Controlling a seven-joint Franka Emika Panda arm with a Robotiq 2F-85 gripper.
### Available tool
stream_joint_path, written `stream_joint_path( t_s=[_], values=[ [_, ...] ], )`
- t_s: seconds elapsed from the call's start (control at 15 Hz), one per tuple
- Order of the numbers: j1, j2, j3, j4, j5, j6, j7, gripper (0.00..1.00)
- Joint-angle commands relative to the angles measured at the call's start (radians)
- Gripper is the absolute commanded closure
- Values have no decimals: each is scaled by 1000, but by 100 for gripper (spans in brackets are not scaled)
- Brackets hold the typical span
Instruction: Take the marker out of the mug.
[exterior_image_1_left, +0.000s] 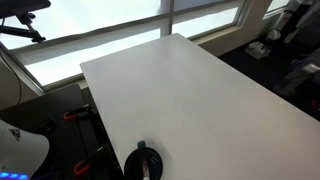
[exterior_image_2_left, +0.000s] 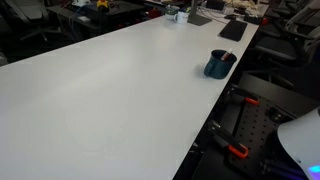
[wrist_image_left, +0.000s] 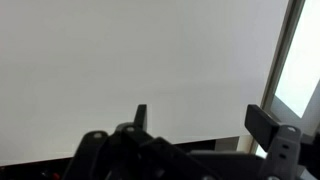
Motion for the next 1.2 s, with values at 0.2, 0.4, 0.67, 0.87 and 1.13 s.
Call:
stream_joint_path(
  t_s=[0.2, 0.4, 0.67, 0.87, 1.13],
  values=[
    [-6, 30, -10, 30, -19, -65, 12, 0],
    [-4, 51, -34, 25, 3, -134, -10, 0],
    [-13, 56, -76, -24, 20, -212, -26, 0],
    [-36, 21, -125, -125, 45, -189, -38, 0],
    [-75, -32, -168, -275, 66, -174, -19, 0]
  ],
)
